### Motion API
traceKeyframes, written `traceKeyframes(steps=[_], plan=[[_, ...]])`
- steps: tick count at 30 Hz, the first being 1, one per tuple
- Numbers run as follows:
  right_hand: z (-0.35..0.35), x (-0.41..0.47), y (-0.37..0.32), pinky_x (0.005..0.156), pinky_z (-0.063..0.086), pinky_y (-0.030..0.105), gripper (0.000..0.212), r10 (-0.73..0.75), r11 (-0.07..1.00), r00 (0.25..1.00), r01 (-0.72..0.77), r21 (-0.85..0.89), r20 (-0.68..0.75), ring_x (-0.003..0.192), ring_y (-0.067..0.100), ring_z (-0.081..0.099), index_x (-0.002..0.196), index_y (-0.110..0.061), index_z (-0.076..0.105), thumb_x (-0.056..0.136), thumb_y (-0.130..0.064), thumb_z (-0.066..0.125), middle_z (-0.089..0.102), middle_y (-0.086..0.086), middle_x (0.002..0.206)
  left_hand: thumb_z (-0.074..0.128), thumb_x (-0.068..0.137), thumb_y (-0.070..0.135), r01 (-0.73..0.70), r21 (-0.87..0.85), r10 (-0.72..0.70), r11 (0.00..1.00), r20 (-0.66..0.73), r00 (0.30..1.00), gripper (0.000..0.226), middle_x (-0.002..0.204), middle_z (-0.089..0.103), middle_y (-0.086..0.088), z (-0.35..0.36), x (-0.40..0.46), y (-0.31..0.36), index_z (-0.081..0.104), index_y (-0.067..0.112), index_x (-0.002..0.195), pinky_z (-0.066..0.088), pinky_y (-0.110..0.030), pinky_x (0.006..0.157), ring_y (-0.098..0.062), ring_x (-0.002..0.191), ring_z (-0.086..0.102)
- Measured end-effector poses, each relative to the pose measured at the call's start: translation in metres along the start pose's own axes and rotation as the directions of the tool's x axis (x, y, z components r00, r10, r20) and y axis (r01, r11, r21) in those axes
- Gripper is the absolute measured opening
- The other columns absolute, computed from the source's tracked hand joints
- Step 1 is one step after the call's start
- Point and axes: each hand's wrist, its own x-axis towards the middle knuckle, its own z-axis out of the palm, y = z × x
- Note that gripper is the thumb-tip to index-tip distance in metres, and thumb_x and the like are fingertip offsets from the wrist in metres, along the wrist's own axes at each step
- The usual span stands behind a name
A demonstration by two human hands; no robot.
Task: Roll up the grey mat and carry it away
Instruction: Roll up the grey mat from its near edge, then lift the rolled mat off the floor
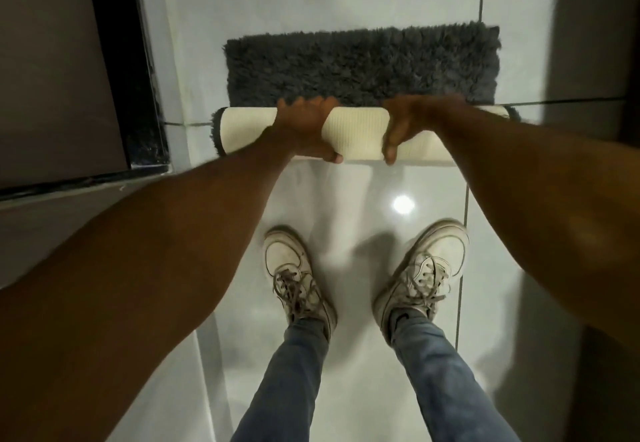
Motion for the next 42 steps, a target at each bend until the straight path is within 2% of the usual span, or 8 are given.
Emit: traceKeyframes(steps=[5,13,18,26,31,33,36,42], plan=[[0.02,-0.015,0.001,0.115,0.027,0.07,0.124,0.083,0.996,0.993,-0.08,0.04,-0.085,0.144,0.043,0.032,0.144,-0.036,0.048,0.031,-0.061,0.093,0.039,0.01,0.155,0.087,0.069,0.054,-0.023,-0.244,0.115,0.969,0.372,0.921,0.097,0.145,0.048,-0.004,-0.015,0.013,-0.005,0.032,0.03,0.145,0.042,-0.056,0.109,-0.03,0.127,0.049],[0.116,-0.05,-0.011,0.115,0.029,0.061,0.047,0.152,0.988,0.464,-0.036,0.153,-0.873,0.132,0.035,0.051,0.125,-0.02,0.063,0.088,-0.049,0.061,0.062,0.006,0.137,0.055,0.091,0.062,-0.16,-0.082,0.099,0.984,-0.496,0.863,0.063,0.146,0.055,-0.007,0.039,-0.039,0.001,0.051,0.027,0.144,0.032,-0.053,0.115,-0.031,0.136,0.049],[0.127,-0.025,-0.012,0.121,-0.001,0.067,0.102,0.086,0.996,0.59,-0.073,0.054,-0.803,0.157,0.042,0.01,0.162,-0.016,0.02,0.087,-0.084,0.029,0.017,0.011,0.171,0.05,0.061,0.096,-0.082,0.076,0.099,0.994,-0.258,0.961,0.125,0.167,0.022,-0.014,0.032,-0.02,-0.002,0.018,0.026,0.16,0.012,-0.071,0.12,-0.043,0.153,0.017],[0.028,0.011,0.012,0.12,0.003,0.07,0.107,0.107,0.993,0.772,-0.05,0.108,-0.627,0.153,0.038,0.022,0.154,-0.025,0.031,0.072,-0.094,0.03,0.037,0.01,0.161,0.071,0.032,0.095,-0.03,-0.145,0.063,0.989,0.235,0.97,0.137,0.15,0.044,-0.001,-0.059,0.064,-0.013,0.034,0.032,0.148,0.042,-0.056,0.111,-0.031,0.133,0.047],[0.048,-0.016,-0.037,0.118,0.031,0.053,0.061,0.266,0.938,0.442,0.084,0.335,-0.857,0.14,0.033,0.044,0.134,-0.013,0.057,0.085,-0.05,0.061,0.052,0.014,0.146,0.07,0.034,0.091,-0.035,-0.08,0.049,0.996,0.19,0.98,0.136,0.155,0.035,-0.003,-0.062,0.07,-0.014,0.024,0.039,0.151,0.032,-0.066,0.111,-0.036,0.14,0.037],[0.076,-0.023,-0.072,0.101,0.049,0.044,0.05,0.672,0.562,0.314,0.374,0.738,-0.671,0.117,0.029,0.059,0.12,-0.005,0.06,0.081,-0.031,0.075,0.061,0.013,0.123,0.071,0.037,0.086,-0.036,-0.031,0.04,0.999,0.126,0.991,0.124,0.149,0.039,-0.006,-0.053,0.066,-0.013,0.031,0.042,0.146,0.026,-0.068,0.108,-0.036,0.139,0.035],[0.086,-0.026,-0.089,0.077,0.06,0.038,0.057,0.547,-0.631,0.837,0.404,0.662,0.01,0.096,0.02,0.068,0.119,-0.01,0.058,0.079,-0.041,0.083,0.062,0.007,0.109,0.076,0.042,0.078,-0.049,-0.088,0.055,0.995,0.069,0.996,0.108,0.14,0.048,-0.001,-0.042,0.063,-0.013,0.041,0.039,0.137,0.027,-0.062,0.109,-0.031,0.132,0.044],[0.042,-0.054,-0.061,0.094,0.045,0.078,0.073,0.21,-0.887,0.975,0.158,0.434,0.074,0.128,0.045,0.052,0.14,-0.013,0.048,0.08,-0.032,0.084,0.055,0.017,0.137,0.089,0.05,0.061,-0.049,-0.26,0.068,0.964,0.066,0.995,0.089,0.117,0.068,-0.001,-0.062,0.033,-0.013,0.044,0.028,0.12,0.043,-0.048,0.095,-0.031,0.107,0.064]])
